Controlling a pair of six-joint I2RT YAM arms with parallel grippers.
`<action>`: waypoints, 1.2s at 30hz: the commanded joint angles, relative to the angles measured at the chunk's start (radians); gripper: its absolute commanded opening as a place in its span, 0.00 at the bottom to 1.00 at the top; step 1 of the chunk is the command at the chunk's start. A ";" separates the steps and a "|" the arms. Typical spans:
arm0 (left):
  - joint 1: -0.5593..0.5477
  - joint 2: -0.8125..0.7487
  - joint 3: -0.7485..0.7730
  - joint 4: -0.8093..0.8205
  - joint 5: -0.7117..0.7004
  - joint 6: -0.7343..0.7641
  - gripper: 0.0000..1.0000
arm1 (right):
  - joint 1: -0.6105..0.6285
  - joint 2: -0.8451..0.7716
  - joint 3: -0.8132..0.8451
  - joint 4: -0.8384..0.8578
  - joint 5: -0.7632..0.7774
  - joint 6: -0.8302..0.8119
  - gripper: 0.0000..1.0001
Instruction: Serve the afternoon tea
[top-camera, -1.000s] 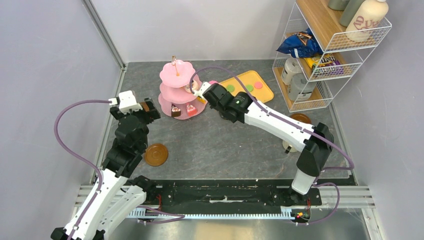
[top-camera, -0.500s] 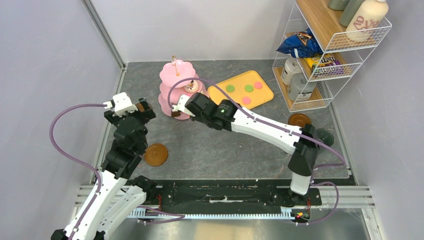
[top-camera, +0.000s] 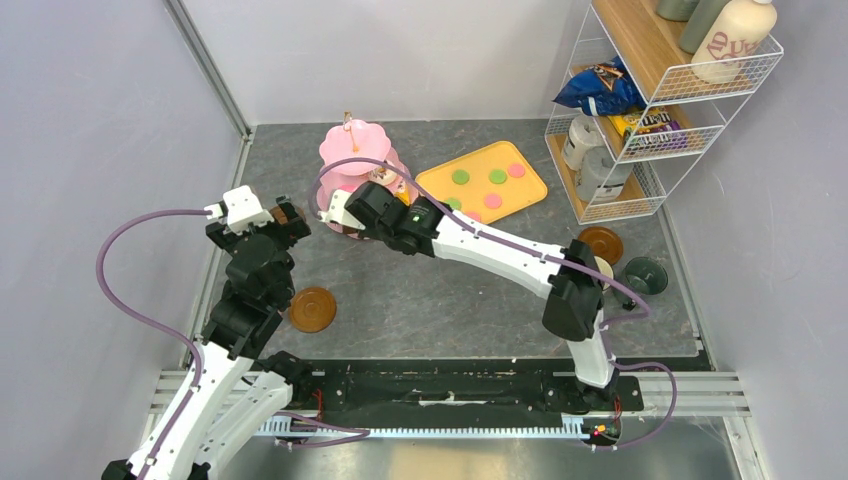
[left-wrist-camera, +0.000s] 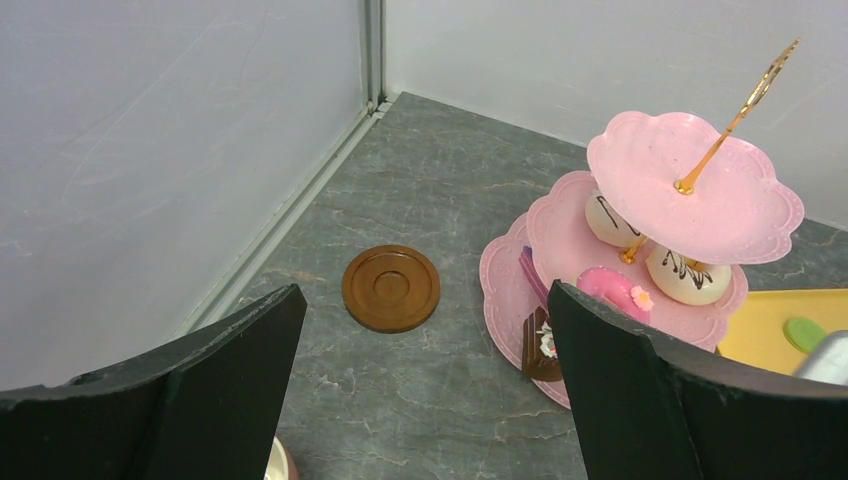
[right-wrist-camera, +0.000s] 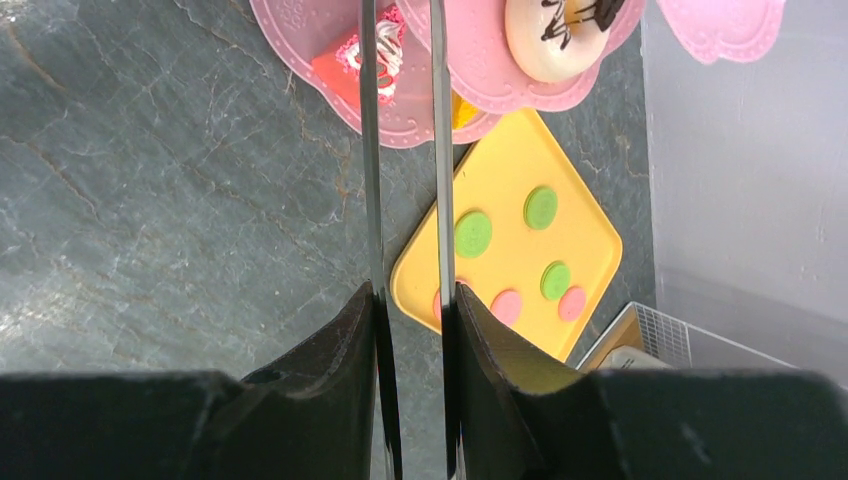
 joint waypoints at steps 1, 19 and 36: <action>0.007 -0.008 -0.001 0.043 -0.020 -0.037 1.00 | -0.006 0.038 0.060 0.083 0.050 -0.044 0.29; 0.006 -0.008 -0.002 0.042 -0.004 -0.036 1.00 | -0.034 0.073 0.063 0.147 0.085 -0.049 0.32; 0.006 -0.006 -0.003 0.045 0.019 -0.034 1.00 | -0.037 0.087 0.030 0.143 0.072 -0.047 0.44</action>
